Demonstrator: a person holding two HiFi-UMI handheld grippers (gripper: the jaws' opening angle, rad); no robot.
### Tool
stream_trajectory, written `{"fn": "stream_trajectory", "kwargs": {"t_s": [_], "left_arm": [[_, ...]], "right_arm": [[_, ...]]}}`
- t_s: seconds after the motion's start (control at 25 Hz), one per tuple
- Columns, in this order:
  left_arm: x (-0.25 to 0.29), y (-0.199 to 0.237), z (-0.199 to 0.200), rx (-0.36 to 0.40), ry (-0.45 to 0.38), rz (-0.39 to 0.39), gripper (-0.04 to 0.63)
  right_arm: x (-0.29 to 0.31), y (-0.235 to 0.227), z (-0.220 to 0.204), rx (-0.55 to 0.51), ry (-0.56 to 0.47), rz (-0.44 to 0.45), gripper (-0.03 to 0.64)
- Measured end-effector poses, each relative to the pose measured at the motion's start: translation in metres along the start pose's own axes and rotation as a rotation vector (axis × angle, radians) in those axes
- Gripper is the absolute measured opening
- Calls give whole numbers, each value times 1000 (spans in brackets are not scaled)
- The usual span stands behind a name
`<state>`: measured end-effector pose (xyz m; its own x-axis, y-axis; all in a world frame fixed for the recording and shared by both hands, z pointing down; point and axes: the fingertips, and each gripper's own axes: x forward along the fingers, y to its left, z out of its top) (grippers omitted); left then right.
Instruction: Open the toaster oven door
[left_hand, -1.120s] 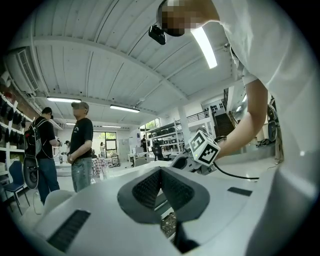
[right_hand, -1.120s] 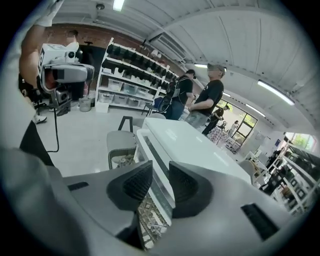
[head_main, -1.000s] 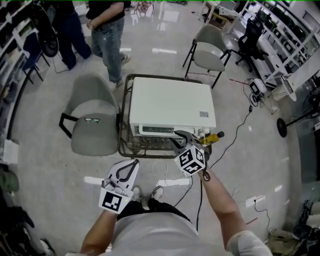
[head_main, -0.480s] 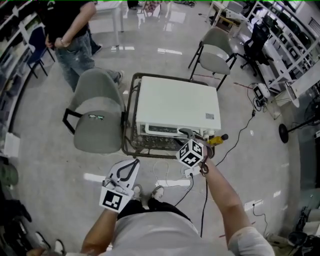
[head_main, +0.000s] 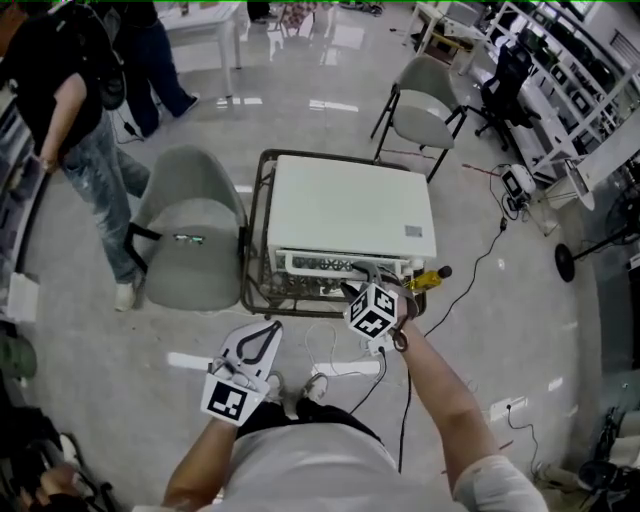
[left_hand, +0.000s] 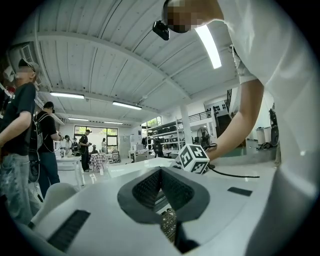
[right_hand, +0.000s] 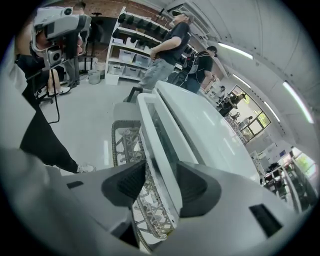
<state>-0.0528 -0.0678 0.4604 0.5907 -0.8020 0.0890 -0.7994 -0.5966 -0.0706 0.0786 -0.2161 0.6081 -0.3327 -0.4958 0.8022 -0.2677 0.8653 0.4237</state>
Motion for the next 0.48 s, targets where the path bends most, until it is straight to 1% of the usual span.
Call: {"fn": "stream_trajectory", "kwargs": {"t_s": [0.12,0.28,0.48], "left_arm": [[-2,1,-1,2,3,-2,17],[-5,-2,-3,-19,8,-3,17],[-7,-6,-3,-25,10,-15,17]], "right_arm": [[-3,5,0,27,-9,2,210],[-7,16,-1,71,-20,10,212],[-13,30,-3,153,-39,22,216]]}}
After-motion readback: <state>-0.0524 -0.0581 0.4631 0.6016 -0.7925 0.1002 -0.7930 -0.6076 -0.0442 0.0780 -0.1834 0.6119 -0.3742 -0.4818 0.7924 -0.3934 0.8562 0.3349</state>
